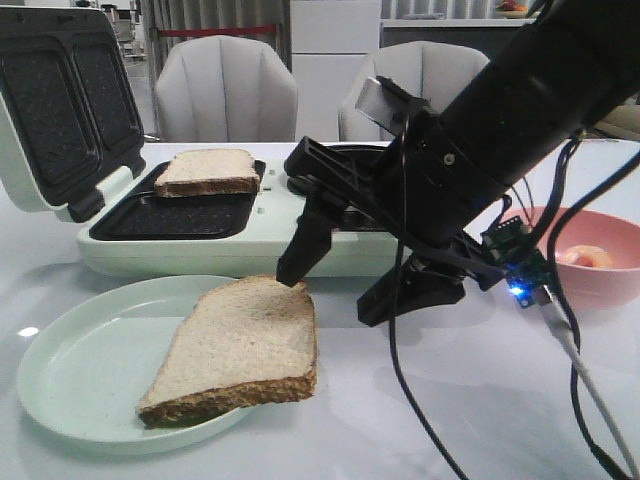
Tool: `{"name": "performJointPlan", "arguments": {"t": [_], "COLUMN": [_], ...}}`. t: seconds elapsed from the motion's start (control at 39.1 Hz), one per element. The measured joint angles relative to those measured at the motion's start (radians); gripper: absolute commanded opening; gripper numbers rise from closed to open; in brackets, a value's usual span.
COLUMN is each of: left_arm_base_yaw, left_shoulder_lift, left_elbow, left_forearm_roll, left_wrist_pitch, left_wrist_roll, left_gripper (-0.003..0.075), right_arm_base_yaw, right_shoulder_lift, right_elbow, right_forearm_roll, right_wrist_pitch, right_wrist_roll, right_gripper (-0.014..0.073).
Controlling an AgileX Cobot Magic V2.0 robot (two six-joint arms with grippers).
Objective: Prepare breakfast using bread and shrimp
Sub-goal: 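Grasp the remaining bread slice on the plate with the right gripper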
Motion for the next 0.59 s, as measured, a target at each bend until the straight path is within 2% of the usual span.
{"name": "performJointPlan", "arguments": {"t": [0.33,0.46,0.59], "left_arm_base_yaw": [0.000,0.000,0.000], "left_shoulder_lift": [-0.004,-0.004,-0.004], "left_elbow": [0.002,0.002,0.002], "left_forearm_roll": [-0.002,-0.002,-0.002], "left_wrist_pitch": [-0.001,-0.001,-0.001], "left_wrist_roll": [0.000,0.000,0.000], "left_gripper": [0.0618,0.0618,0.0618], "right_arm_base_yaw": [-0.020,-0.020,-0.020], "right_shoulder_lift": [0.137,0.171,0.180], "right_elbow": [-0.031,-0.049,-0.051], "right_forearm_roll": [0.302,0.380,0.393], "right_wrist_pitch": [0.083,0.118,0.116], "right_wrist_roll": [-0.279,-0.338,-0.351], "right_gripper": [0.0550,0.0404,0.0174]}}
